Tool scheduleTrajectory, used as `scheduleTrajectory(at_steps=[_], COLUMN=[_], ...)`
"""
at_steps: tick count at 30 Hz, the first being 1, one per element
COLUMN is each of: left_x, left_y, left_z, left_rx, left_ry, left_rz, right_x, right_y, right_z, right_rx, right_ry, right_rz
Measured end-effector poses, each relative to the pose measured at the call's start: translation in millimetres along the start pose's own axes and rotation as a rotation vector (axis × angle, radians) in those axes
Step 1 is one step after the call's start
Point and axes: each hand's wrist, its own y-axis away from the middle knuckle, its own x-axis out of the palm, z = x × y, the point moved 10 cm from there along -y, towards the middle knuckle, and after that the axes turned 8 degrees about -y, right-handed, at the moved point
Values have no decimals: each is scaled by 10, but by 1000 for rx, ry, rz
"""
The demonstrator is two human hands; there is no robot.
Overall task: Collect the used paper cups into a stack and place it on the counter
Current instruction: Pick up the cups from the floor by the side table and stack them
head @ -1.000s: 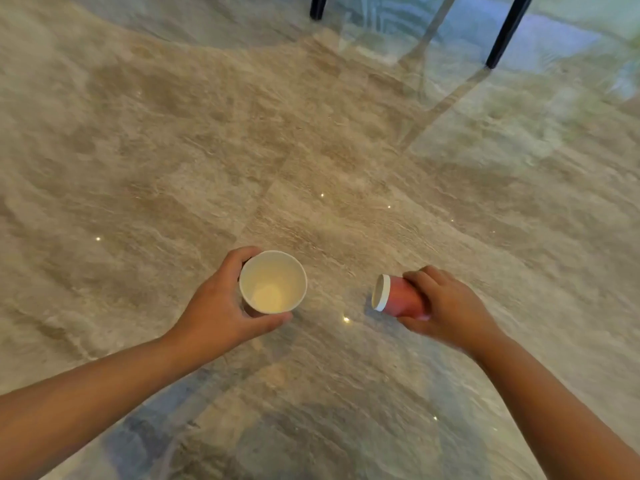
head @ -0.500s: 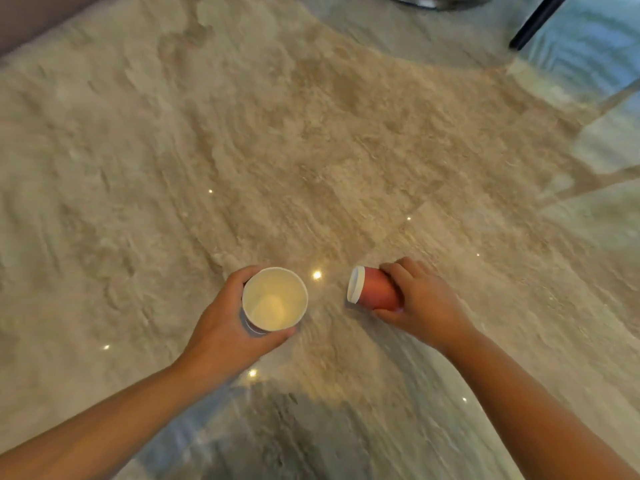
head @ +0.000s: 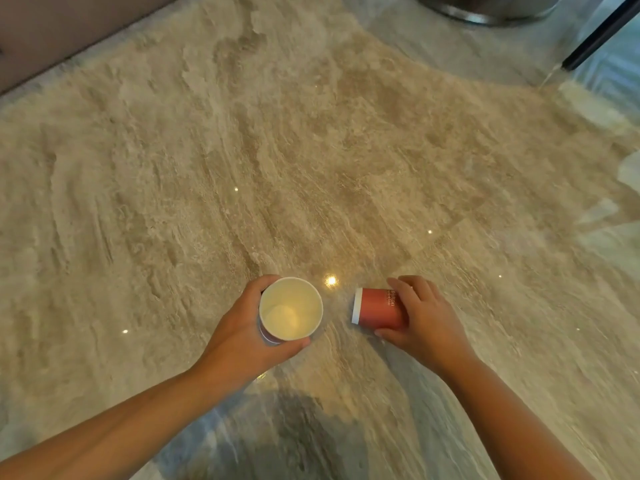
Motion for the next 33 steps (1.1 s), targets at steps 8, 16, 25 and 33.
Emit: scheduleTrajectory(at_steps=[8,16,25,33], left_x=[152,247,212,308], left_y=[-41,-104,-98,-109], left_z=[-137,-208,-153,-132], left_rx=[17,45,13,-2], left_ry=[14,-10,21,-37], left_rz=[36,69,51,99], right_x=[-197,58,85,-152], right_y=[418,539,445,475], right_z=[-413,-600,-496,-439], right_rx=[230,436,446,403], right_ry=[-358,-854,-926,-905], right_rz=[-291,-382,-398,-468])
